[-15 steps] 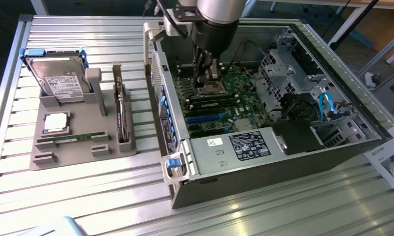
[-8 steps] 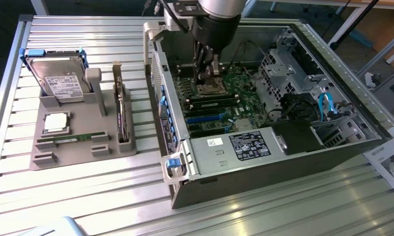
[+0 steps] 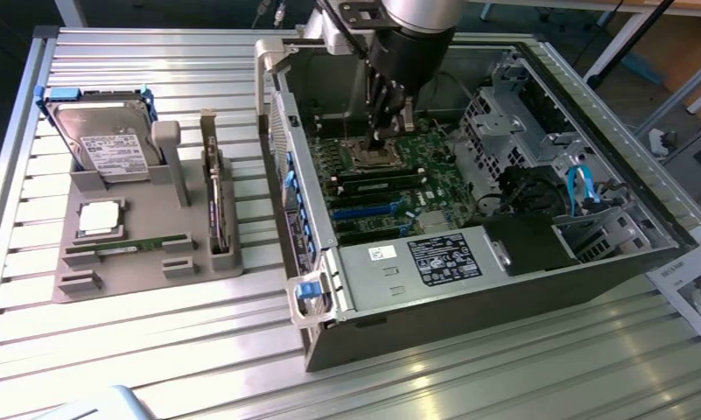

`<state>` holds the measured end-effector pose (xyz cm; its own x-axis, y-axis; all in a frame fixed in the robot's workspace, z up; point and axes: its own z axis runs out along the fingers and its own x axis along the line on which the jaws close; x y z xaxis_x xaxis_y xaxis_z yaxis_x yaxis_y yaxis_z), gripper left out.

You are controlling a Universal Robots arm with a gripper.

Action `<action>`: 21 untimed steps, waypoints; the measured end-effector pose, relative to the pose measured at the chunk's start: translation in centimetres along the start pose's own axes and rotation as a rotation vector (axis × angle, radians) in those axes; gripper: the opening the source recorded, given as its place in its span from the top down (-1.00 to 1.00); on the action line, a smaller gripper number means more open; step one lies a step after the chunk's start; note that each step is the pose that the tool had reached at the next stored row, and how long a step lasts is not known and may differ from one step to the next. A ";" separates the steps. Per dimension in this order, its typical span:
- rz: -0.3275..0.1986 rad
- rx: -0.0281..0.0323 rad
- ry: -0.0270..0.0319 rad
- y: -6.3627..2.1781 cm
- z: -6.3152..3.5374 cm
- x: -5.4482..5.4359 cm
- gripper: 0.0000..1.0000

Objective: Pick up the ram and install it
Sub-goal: 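Press down the ram until it locks into place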

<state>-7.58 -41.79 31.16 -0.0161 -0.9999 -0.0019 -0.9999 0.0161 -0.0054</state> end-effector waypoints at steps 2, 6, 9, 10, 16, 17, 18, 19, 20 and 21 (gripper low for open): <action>0.000 -0.0018 0.0001 -0.90 0.00 0.0 0.80; 0.000 -0.0052 0.0001 -2.80 0.02 0.0 0.80; 0.000 -0.0072 0.0002 -3.99 0.02 0.0 0.80; 0.000 -0.0076 0.0001 -4.30 0.03 0.0 0.80; 0.000 -0.0085 0.0002 -5.39 0.03 0.0 0.80; 0.000 -0.0088 0.0007 -5.39 0.01 0.0 0.80; 0.000 -0.0102 0.0022 -5.40 -0.12 0.0 0.80; 0.000 -0.0111 0.0025 -5.40 -0.31 0.0 0.80; 0.000 -0.0125 0.0028 -5.42 -0.64 0.0 0.80; 0.000 -0.0135 0.0030 -5.42 -0.92 0.0 0.80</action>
<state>-2.16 -41.86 32.11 -0.0159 -0.9999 0.0011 -0.9998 0.0159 0.0081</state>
